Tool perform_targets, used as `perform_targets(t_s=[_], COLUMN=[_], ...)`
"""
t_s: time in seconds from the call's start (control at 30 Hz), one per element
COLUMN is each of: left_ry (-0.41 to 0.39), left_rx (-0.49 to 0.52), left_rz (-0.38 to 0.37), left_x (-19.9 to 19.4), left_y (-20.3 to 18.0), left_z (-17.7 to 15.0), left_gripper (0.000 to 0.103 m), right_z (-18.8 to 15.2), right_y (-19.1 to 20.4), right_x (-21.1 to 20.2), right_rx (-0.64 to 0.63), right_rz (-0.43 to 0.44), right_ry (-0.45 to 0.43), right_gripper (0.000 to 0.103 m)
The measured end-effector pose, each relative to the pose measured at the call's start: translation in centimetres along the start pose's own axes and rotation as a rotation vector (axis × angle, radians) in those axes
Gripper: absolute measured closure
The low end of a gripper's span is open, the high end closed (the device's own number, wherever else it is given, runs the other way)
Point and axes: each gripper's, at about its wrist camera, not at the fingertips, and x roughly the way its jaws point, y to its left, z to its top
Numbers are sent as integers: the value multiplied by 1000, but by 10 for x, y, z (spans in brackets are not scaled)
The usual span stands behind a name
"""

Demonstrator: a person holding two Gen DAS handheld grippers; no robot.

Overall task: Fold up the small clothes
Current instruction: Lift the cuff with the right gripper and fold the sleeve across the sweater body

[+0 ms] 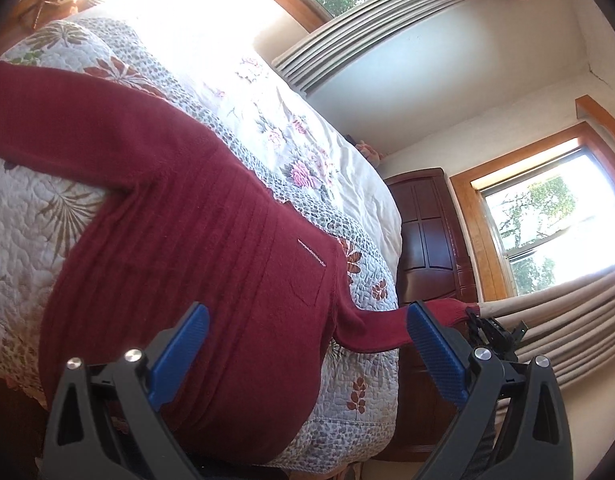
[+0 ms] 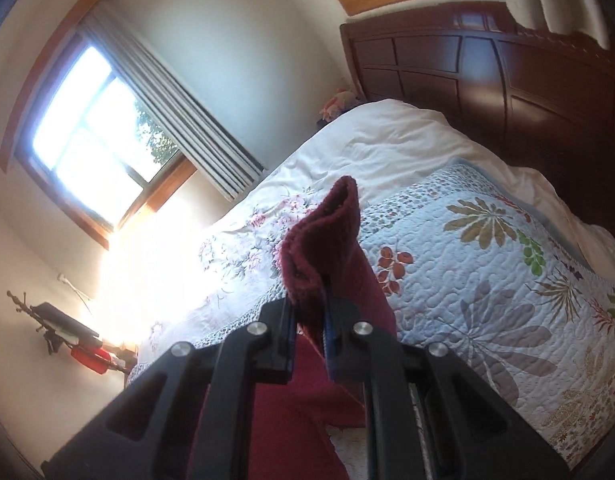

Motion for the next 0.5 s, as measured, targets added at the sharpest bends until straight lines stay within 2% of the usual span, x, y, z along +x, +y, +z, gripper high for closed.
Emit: perform_targets(t_s=[0.27, 0.5], left_ry=[-43, -64], left_rx=[-51, -78], left_rz=[-73, -121], left_x=[-24, -31], left_y=[35, 52], left_z=[19, 40], left_gripper=[4, 4], right_z=[-37, -94], right_y=[97, 175], right_x=[40, 88], right_rx=[-174, -299], right_rz=[22, 44], right_ry=[78, 187], right_gripper=[93, 93])
